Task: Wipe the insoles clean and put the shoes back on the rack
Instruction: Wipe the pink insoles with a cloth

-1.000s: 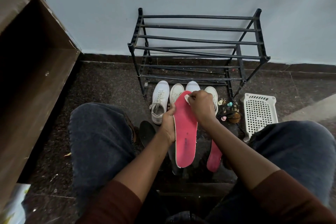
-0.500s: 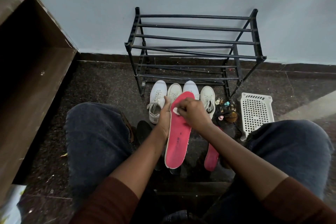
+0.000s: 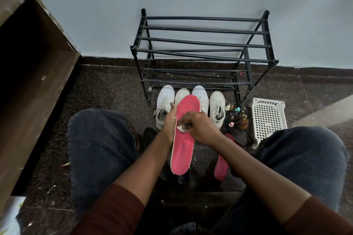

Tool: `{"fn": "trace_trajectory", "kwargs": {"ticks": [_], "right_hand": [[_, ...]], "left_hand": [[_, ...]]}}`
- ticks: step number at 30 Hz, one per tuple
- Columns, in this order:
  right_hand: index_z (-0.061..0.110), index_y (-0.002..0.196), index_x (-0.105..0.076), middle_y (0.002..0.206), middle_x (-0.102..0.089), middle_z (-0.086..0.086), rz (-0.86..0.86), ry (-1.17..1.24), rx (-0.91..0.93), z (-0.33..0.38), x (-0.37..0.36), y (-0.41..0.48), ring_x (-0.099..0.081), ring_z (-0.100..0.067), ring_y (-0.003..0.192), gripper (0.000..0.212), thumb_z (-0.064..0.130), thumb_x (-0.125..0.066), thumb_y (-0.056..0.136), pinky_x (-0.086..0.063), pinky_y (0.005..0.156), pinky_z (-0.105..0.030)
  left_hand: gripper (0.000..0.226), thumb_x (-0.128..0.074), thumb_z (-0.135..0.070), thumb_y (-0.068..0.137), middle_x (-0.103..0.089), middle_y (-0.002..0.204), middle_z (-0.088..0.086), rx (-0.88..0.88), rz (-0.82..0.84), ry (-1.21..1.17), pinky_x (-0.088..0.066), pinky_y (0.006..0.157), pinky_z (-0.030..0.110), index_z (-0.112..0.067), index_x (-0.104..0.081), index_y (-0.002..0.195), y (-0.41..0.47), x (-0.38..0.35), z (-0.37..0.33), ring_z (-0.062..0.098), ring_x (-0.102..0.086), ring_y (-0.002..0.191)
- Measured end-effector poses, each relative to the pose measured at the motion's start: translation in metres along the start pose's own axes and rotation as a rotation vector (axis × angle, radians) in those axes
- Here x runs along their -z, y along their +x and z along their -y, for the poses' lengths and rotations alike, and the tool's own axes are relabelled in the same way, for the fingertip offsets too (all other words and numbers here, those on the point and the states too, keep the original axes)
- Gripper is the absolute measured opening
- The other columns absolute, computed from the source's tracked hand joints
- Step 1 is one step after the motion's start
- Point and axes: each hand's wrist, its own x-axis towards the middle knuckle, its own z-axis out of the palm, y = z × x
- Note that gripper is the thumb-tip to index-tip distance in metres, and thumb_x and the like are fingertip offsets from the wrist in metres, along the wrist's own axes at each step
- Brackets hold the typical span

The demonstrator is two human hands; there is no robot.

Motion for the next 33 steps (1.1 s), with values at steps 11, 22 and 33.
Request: {"fn": "trace_trajectory", "kwargs": {"ticks": [11, 22, 33], "right_hand": [[0.008, 0.095, -0.073, 0.091, -0.072, -0.011, -0.252, 0.069, -0.349, -0.014, 0.005, 0.03, -0.064, -0.02, 0.078, 0.017, 0.009, -0.06, 0.083, -0.044, 0.069, -0.02], [0.009, 0.099, -0.072, 0.103, -0.068, -0.01, -0.035, 0.056, -0.127, 0.012, 0.005, 0.005, -0.064, -0.025, 0.09, 0.023, 0.001, -0.058, 0.083, -0.044, 0.086, -0.023], [0.005, 0.102, -0.07, 0.101, -0.065, -0.016, -0.308, -0.014, -0.215, 0.0, 0.006, 0.031, -0.062, -0.028, 0.085, 0.019, 0.008, -0.058, 0.087, -0.043, 0.074, -0.026]], "left_hand": [[0.065, -0.022, -0.059, 0.096, -0.065, 0.094, 0.012, 0.075, 0.123, -0.073, -0.054, 0.074, 0.035, -0.009, -0.058, 0.113, -0.011, -0.016, 0.004, 0.025, -0.065, 0.082], [0.063, -0.022, -0.048, 0.101, -0.067, 0.081, 0.013, -0.036, -0.037, 0.038, -0.057, 0.073, 0.031, 0.001, -0.063, 0.105, -0.004, -0.008, 0.0, 0.023, -0.067, 0.075], [0.069, -0.021, -0.054, 0.099, -0.059, 0.111, 0.017, -0.022, 0.096, -0.124, -0.041, 0.101, 0.041, 0.0, -0.05, 0.131, -0.008, -0.017, -0.005, 0.028, -0.058, 0.104]]}}
